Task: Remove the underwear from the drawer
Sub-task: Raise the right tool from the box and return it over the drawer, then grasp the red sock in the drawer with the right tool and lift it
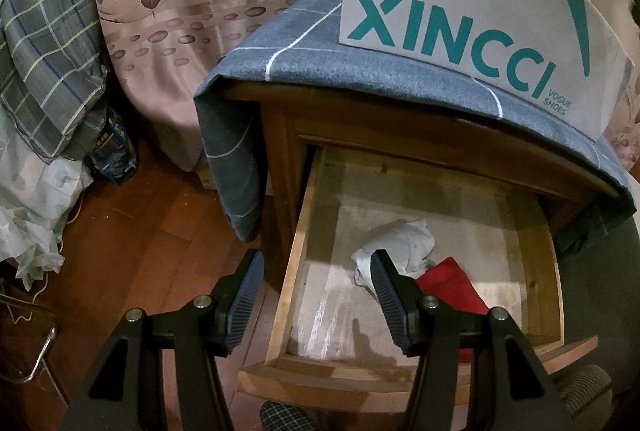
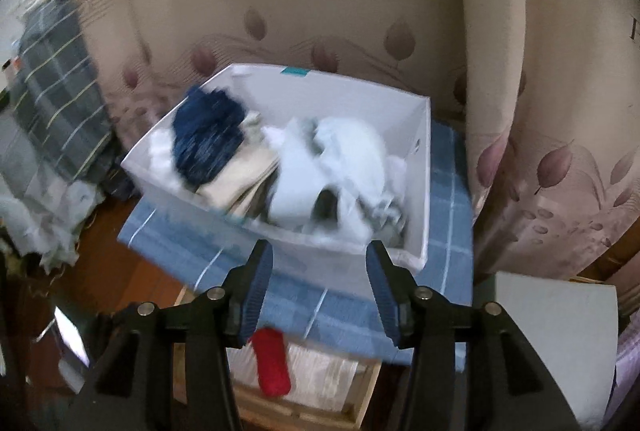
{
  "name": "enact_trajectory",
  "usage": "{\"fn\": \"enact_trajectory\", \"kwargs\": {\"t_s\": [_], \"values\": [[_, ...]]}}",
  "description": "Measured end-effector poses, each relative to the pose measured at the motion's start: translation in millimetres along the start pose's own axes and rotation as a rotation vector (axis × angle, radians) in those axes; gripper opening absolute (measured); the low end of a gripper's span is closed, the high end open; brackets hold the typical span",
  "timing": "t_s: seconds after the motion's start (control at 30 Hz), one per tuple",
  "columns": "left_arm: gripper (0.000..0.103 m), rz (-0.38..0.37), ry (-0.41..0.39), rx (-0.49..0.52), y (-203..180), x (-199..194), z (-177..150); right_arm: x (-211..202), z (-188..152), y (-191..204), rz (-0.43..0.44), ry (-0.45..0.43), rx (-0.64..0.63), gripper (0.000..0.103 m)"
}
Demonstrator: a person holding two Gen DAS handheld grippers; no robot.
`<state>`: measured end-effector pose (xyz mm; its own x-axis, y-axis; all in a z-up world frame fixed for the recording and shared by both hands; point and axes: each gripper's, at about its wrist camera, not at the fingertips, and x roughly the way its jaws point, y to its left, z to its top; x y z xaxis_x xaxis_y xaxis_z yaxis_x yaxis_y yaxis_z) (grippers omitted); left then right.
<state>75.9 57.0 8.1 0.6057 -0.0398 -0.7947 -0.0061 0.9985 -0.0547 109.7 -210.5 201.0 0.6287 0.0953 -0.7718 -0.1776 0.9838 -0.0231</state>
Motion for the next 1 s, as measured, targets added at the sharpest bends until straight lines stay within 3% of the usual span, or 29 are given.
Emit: {"fn": "enact_trajectory", "kwargs": {"t_s": [0.1,0.27,0.57,1.0], "values": [[0.057,0.003,0.001,0.003,-0.6,0.2,-0.9,3.6,-23.6,10.9,0.03,0.031,-0.028,0.053],[0.057,0.007,0.003,0.005,-1.1,0.8,-1.0,27.8,-63.9,31.4,0.062,0.122,-0.085,0.053],[0.057,-0.001,0.007,-0.004,0.3,0.5,0.0,113.0,-119.9,56.3,0.099,0.351,-0.107,0.053],[0.057,-0.02,0.015,-0.015,5.4,2.3,1.7,215.1,-155.9,75.3,0.068,0.591,-0.186,0.063]]}}
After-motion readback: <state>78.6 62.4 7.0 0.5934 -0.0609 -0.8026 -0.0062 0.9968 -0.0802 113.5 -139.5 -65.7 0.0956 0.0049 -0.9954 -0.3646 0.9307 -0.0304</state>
